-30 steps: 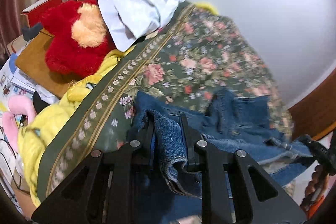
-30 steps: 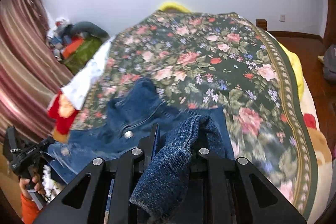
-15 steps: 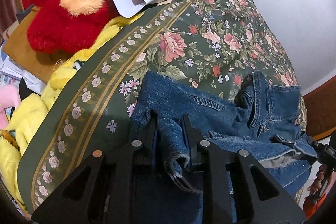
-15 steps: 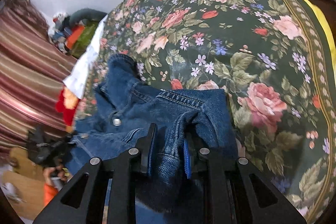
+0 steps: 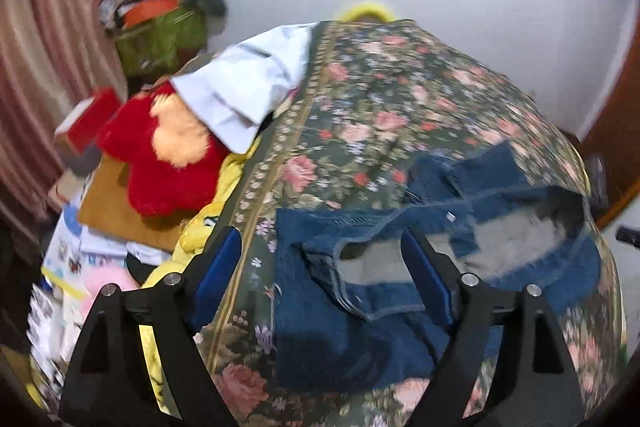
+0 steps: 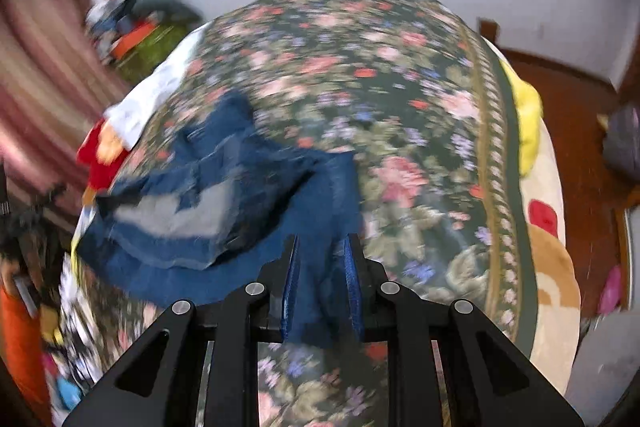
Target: Fold large clothes
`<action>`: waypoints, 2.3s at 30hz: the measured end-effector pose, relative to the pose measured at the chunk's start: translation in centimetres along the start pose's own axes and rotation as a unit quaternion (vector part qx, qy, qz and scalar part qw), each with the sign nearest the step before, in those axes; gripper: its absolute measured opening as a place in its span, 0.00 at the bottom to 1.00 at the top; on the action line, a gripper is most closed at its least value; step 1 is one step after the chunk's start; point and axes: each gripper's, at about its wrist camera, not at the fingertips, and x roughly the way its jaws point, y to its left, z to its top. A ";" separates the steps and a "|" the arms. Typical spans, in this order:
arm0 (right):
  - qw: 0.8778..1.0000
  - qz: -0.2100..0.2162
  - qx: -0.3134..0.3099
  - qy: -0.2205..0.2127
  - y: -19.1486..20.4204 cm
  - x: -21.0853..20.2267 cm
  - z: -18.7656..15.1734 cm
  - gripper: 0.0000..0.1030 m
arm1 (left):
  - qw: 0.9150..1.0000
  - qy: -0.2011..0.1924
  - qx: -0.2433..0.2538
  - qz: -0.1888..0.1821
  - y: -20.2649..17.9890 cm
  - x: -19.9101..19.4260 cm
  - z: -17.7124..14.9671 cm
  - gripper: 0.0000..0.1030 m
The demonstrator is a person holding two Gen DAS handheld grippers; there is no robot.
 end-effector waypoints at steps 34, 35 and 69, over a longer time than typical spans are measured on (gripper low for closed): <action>0.999 -0.050 -0.001 -0.011 4.1 11.7 7.2 0.17 | 0.995 0.039 0.073 0.061 -5.5 13.0 6.6 0.74; 0.999 -0.041 0.006 -0.016 3.9 11.2 7.2 0.17 | 0.995 0.037 0.069 0.057 -5.2 12.6 6.8 0.74; 0.976 -0.126 -0.174 0.042 8.2 8.6 -3.7 0.18 | 0.993 0.116 -0.005 0.023 2.5 8.5 -10.0 0.91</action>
